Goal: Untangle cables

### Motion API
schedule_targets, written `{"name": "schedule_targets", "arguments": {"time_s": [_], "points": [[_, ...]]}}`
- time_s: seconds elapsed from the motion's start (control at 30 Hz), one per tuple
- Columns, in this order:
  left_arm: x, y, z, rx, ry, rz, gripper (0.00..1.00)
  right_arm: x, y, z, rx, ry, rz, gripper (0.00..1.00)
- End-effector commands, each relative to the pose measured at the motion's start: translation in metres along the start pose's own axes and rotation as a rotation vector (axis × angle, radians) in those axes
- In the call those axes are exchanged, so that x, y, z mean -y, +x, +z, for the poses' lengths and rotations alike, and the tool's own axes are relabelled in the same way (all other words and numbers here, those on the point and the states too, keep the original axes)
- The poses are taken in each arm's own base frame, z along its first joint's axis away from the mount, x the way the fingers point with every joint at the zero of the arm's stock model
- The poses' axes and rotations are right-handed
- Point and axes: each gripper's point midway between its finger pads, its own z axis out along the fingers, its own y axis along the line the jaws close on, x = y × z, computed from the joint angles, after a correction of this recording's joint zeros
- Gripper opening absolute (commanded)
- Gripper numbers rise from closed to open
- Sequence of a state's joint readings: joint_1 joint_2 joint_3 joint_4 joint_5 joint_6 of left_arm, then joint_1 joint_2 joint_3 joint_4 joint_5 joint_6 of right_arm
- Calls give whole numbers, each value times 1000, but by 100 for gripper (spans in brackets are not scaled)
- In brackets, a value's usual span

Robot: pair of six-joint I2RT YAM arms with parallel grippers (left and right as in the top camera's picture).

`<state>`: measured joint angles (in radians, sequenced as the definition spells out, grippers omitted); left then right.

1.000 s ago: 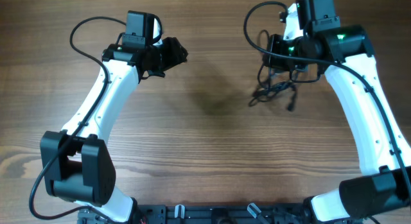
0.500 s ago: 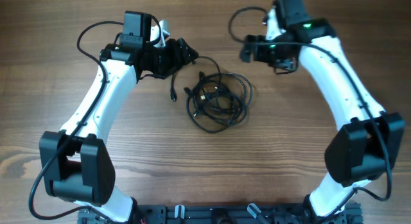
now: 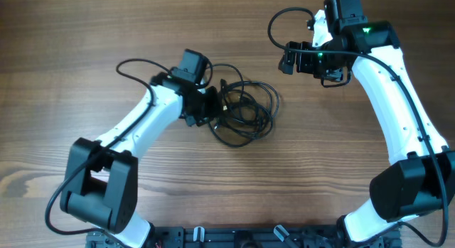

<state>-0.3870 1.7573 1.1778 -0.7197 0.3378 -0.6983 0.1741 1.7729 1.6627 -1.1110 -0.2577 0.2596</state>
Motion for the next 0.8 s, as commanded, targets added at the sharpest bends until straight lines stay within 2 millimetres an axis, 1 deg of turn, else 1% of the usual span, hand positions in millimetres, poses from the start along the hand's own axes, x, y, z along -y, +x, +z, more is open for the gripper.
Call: {"name": "schedule_targets", "arguments": {"time_s": [0.0, 0.03, 0.13, 0.23, 0.37, 0.43, 0.5, 0.53, 0.57, 0.6, 0.63, 0.67, 0.7, 0.73, 0.77], "points": [[3, 21, 24, 0, -29, -93, 36, -5, -1, -5, 10, -16, -22, 100], [3, 25, 28, 17, -43, -112, 34, -6, 1, -5, 3, -15, -21, 99], [0, 23, 37, 100, -82, -187, 32, -8, 3, -5, -1, -16, -32, 98], [-11, 22, 42, 147, -115, -265, 29, -11, 3, -4, 1, -19, -38, 98], [-23, 18, 46, 190, -145, -274, 24, -13, 4, -3, -3, -21, -43, 98], [-25, 17, 54, 193, -136, -273, 22, -15, 5, -3, -5, -22, -49, 98], [-28, 17, 62, 186, -140, -274, 15, -15, 5, -3, -5, -22, -52, 98], [-26, 16, 63, 188, -131, -272, 5, -15, 5, -3, -5, -22, -54, 98], [-24, 14, 63, 193, -121, -267, 4, -15, 5, -3, -5, -23, -53, 98], [-10, 11, 56, 193, -72, -216, 4, -21, 5, -3, -5, -51, -57, 98], [43, -14, 10, 294, 97, 53, 4, -47, 0, -7, 8, -201, -100, 97], [62, -26, -22, 360, 153, 126, 4, -63, -2, -10, 20, -287, -142, 94], [73, -33, -44, 405, 189, 150, 4, -70, -4, -12, 29, -328, -150, 92], [85, -38, -72, 448, 247, 158, 4, -80, -7, -15, 41, -370, -164, 89], [109, -34, -125, 485, 403, 192, 4, -95, -10, -18, 55, -430, -156, 89]]}}
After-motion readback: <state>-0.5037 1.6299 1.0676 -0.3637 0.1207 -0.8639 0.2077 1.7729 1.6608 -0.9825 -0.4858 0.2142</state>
